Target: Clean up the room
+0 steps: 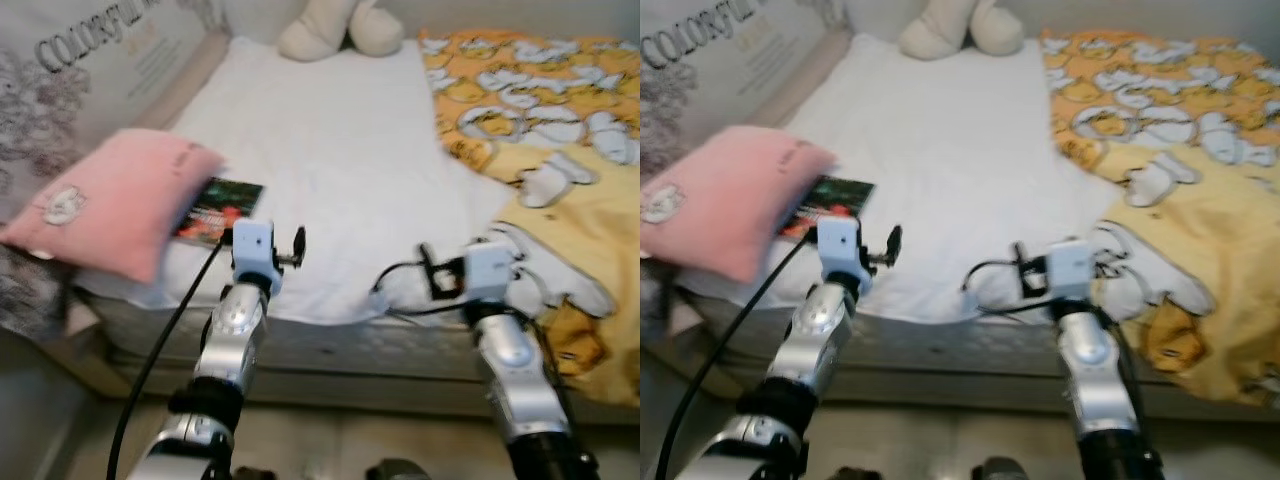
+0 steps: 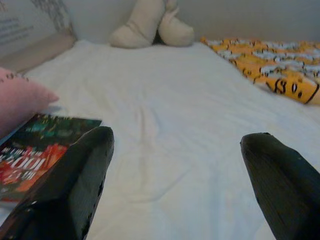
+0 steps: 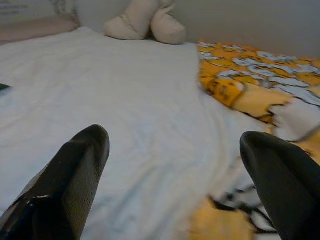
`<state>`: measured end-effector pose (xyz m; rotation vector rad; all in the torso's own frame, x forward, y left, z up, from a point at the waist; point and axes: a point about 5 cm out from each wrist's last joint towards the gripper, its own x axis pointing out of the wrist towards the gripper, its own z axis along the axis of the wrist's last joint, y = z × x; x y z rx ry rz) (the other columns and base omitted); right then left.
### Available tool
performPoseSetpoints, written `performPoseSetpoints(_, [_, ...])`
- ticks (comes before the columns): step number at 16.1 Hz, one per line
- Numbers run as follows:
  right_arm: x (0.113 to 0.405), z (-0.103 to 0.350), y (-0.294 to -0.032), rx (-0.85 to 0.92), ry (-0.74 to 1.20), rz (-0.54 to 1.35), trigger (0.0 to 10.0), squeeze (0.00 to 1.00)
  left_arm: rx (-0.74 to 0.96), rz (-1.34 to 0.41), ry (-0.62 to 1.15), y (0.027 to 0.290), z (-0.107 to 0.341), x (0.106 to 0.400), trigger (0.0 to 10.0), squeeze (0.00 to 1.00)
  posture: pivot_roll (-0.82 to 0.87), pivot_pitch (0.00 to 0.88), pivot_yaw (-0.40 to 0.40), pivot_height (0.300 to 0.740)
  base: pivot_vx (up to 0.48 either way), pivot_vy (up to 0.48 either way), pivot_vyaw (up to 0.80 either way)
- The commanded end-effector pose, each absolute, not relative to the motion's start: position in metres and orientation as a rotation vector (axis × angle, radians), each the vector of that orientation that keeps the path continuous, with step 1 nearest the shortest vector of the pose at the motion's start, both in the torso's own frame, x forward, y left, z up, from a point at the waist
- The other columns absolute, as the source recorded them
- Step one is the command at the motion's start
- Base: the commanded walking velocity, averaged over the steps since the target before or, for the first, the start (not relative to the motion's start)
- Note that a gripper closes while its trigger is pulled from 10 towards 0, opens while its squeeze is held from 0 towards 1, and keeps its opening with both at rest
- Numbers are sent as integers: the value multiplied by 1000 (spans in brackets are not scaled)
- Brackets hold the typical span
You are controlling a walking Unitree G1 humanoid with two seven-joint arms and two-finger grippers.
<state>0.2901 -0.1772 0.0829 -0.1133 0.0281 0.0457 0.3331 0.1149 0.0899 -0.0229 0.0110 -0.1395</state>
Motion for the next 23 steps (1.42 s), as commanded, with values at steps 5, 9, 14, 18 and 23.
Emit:
performPoseSetpoints(5, [297, 86, -172, -3, 7, 29, 10000, 0, -55, -56, 47, 125, 84, 333, 10000, 0, -252, 0, 66, 714, 219, -395, -576])
performPoseSetpoints(9, [299, 90, -172, -21, -19, 46, 10000, 0, -59, -70, 43, 119, 85, 333, 10000, 0, -254, 0, 66, 714, 295, -374, 0])
performPoseSetpoints(14, [304, 93, -175, -28, -25, 45, 10000, 0, -109, -70, 38, 110, 92, 339, 10000, 0, -251, 0, 54, 714, 304, -368, 0])
performPoseSetpoints(18, [302, 89, -165, -10, -15, 98, 10000, 0, -64, -82, 21, 110, 91, 336, 10000, 0, -250, 0, 62, 714, 303, -368, 0])
performPoseSetpoints(23, [283, 88, -175, -45, -43, 86, 10000, 0, 11, -70, -34, 140, 91, 316, 10000, 0, -246, 0, 64, 714, 301, -370, 0])
